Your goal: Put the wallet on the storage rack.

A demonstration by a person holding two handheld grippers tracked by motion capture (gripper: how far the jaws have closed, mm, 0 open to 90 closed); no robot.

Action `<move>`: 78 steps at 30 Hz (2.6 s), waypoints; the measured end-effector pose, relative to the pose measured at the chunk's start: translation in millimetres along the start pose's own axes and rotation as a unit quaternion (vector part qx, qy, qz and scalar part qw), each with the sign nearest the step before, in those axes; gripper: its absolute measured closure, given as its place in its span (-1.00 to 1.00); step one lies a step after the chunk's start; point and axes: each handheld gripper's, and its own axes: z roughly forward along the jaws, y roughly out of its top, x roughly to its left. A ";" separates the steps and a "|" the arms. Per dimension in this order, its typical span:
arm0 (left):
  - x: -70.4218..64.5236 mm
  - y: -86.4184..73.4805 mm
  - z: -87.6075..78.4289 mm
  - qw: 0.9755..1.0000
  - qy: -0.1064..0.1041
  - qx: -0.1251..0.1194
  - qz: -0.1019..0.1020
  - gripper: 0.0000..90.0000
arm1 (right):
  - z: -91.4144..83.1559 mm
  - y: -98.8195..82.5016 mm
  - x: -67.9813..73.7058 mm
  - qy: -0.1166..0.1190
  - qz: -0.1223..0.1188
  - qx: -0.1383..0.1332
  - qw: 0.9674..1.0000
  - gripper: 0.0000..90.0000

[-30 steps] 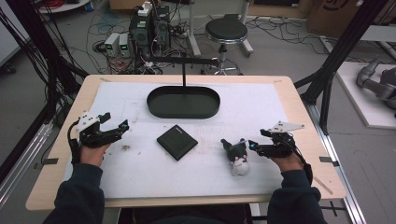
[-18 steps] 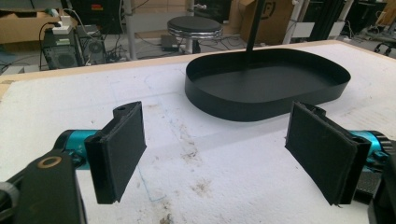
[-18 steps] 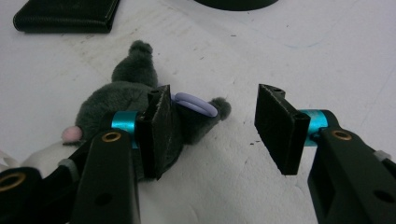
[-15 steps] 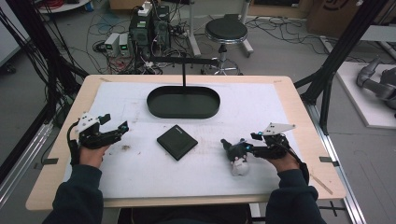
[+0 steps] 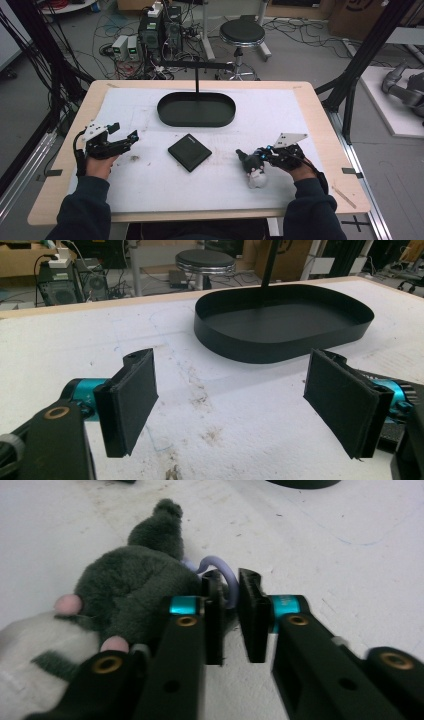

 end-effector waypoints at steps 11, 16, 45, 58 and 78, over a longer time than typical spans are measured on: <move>-0.2 -0.1 0.0 1.000 0.004 0.001 0.000 -0.53 | -16.7 17.6 -6.6 0.006 0.081 -0.084 0.993 0.95; -0.1 -0.4 0.6 1.000 0.004 0.002 -0.003 -0.53 | -16.8 31.9 -11.2 -0.006 0.081 -0.090 0.993 0.96; 1.6 -1.0 0.8 1.000 0.004 0.004 -0.003 -0.52 | 5.7 148.2 -52.7 0.009 0.089 -0.145 0.985 0.97; 1.3 -2.0 0.0 1.000 0.004 0.003 -0.001 -0.52 | 44.2 199.0 -86.0 0.002 0.114 -0.160 0.981 0.97; 1.7 -2.1 0.1 1.000 0.003 0.001 -0.001 -0.51 | 84.5 202.8 -105.0 -0.079 0.157 -0.154 0.972 0.95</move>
